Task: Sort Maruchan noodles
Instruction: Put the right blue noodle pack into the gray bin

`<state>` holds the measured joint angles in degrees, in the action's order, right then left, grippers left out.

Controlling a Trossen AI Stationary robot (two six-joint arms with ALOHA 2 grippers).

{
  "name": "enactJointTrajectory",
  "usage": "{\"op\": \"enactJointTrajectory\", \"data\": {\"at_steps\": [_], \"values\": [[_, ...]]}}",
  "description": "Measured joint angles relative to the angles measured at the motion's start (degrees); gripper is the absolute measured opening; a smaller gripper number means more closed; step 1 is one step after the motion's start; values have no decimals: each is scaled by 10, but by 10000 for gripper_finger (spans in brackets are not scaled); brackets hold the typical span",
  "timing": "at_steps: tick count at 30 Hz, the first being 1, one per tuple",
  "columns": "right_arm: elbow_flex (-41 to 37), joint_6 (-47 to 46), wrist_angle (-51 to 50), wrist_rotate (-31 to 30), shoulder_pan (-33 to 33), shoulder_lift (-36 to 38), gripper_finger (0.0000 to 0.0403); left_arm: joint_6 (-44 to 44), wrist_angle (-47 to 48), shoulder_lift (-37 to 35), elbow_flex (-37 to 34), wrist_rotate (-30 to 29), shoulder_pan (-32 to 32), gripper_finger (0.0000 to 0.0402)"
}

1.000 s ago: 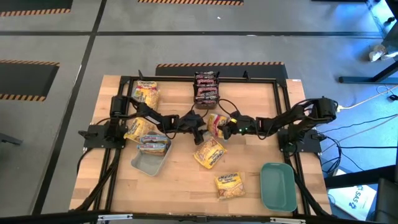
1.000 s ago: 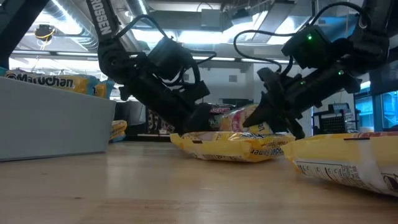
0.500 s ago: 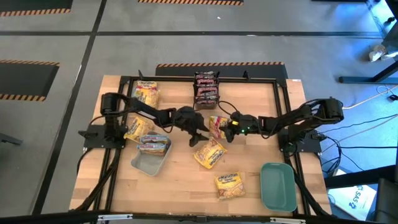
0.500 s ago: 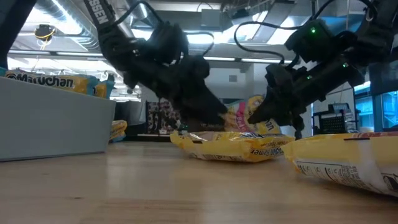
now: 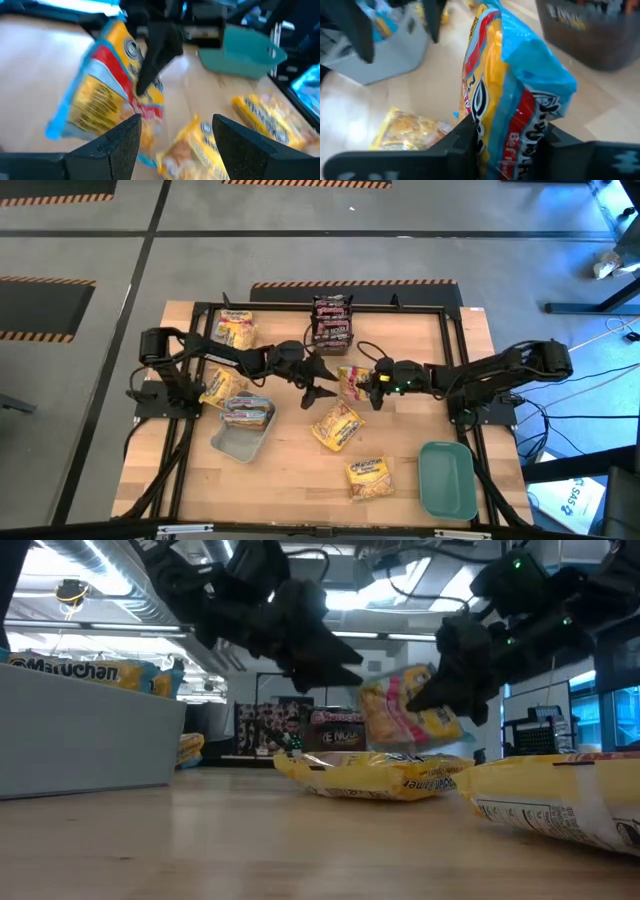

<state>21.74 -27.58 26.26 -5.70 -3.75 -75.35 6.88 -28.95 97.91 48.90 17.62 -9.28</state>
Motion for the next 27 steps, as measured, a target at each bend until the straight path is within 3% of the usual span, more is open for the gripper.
{"op": "enactJointTrajectory", "data": {"at_steps": [9,15,27], "values": [[47,64,-88,63,0,11,91,-6,4,-32,22,-4,-13,238],[102,119,-133,97,0,12,97,-18,110,-22,75,-8,-20,245],[133,146,-121,94,0,12,96,-27,131,-8,88,8,-7,250]]}}
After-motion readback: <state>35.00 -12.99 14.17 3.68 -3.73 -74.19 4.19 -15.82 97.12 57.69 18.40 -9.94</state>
